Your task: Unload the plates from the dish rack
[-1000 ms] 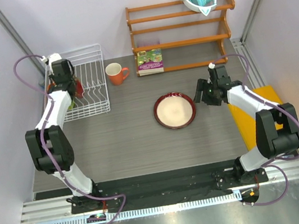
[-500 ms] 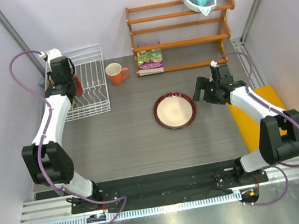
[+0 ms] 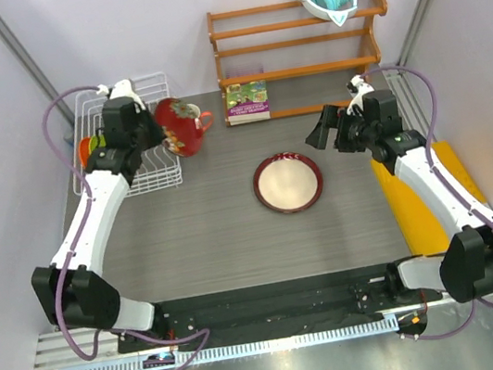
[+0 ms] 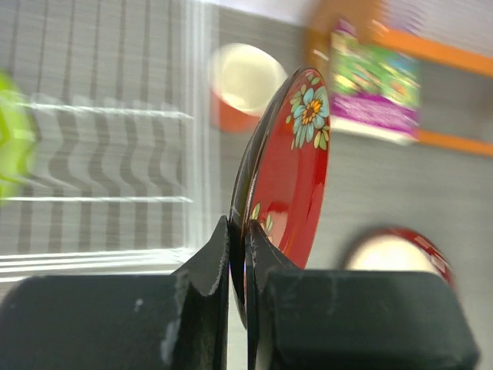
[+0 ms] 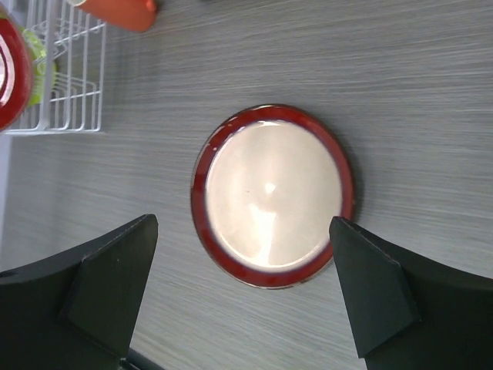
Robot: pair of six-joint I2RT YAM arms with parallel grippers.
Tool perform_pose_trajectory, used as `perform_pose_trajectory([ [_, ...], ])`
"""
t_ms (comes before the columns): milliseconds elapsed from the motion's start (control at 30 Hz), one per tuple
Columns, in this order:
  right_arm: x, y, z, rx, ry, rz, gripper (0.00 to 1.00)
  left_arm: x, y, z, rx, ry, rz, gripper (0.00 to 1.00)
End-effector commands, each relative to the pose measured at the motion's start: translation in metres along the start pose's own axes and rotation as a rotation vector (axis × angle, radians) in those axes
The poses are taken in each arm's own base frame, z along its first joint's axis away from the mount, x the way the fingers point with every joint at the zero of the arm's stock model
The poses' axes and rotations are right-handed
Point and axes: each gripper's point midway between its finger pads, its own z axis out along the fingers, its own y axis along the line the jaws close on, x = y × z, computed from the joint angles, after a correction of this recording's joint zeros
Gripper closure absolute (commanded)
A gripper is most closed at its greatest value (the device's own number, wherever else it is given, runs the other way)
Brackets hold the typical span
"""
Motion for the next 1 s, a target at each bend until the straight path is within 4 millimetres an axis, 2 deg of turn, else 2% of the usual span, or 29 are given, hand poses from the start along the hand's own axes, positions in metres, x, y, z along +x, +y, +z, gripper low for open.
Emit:
perform_pose_trajectory([
  [0, 0.012, 0.029, 0.015, -0.19, 0.045, 0.049, 0.01, 0.004, -0.075, -0.017, 0.293, -0.012, -0.109, 1.0],
  [33, 0.017, 0.033, 0.017, -0.212, 0.056, 0.05, 0.01, 0.015, -0.09, -0.019, 0.326, 0.014, -0.101, 1.0],
  [100, 0.015, 0.044, 0.02, -0.274, 0.039, 0.046, 0.02, 0.032, -0.103, -0.018, 0.346, 0.052, -0.097, 1.0],
  [133, 0.019, 0.046, 0.021, -0.291, 0.052, 0.067, 0.03, 0.041, -0.119, -0.02, 0.392, 0.07, -0.095, 1.0],
  [200, 0.022, 0.054, 0.024, -0.327, 0.059, 0.067, 0.04, 0.057, -0.132, -0.019, 0.421, 0.104, -0.115, 1.0],
  [233, 0.027, 0.054, 0.027, -0.327, 0.075, 0.082, 0.04, 0.068, -0.146, -0.019, 0.452, 0.118, -0.108, 1.0],
  [300, 0.031, 0.061, 0.031, -0.352, 0.077, 0.077, 0.05, 0.081, -0.16, -0.02, 0.48, 0.141, -0.102, 1.0],
  [333, 0.036, 0.061, 0.033, -0.354, 0.092, 0.083, 0.07, 0.086, -0.174, -0.024, 0.508, 0.15, -0.106, 1.0],
  [367, 0.039, 0.063, 0.034, -0.361, 0.099, 0.084, 0.11, 0.096, -0.18, -0.021, 0.518, 0.174, -0.101, 1.0],
  [400, 0.039, 0.068, 0.036, -0.381, 0.095, 0.076, 0.12, 0.1, -0.191, -0.025, 0.54, 0.184, -0.096, 1.0],
  [500, 0.045, 0.074, 0.038, -0.415, 0.101, 0.091, 0.16, 0.108, -0.207, -0.028, 0.562, 0.192, -0.089, 1.0],
  [567, 0.047, 0.076, 0.041, -0.423, 0.105, 0.093, 0.18, 0.11, -0.216, -0.03, 0.59, 0.201, -0.108, 1.0],
  [700, 0.054, 0.065, 0.048, -0.378, 0.119, 0.106, 0.19, 0.114, -0.224, -0.034, 0.62, 0.205, -0.129, 1.0],
  [833, 0.062, 0.051, 0.053, -0.309, 0.126, 0.107, 0.19, 0.106, -0.221, -0.037, 0.607, 0.176, -0.13, 1.0],
  [967, 0.052, 0.041, 0.048, -0.237, 0.069, 0.087, 0.19, 0.1, -0.208, -0.037, 0.548, 0.142, -0.103, 1.0],
])
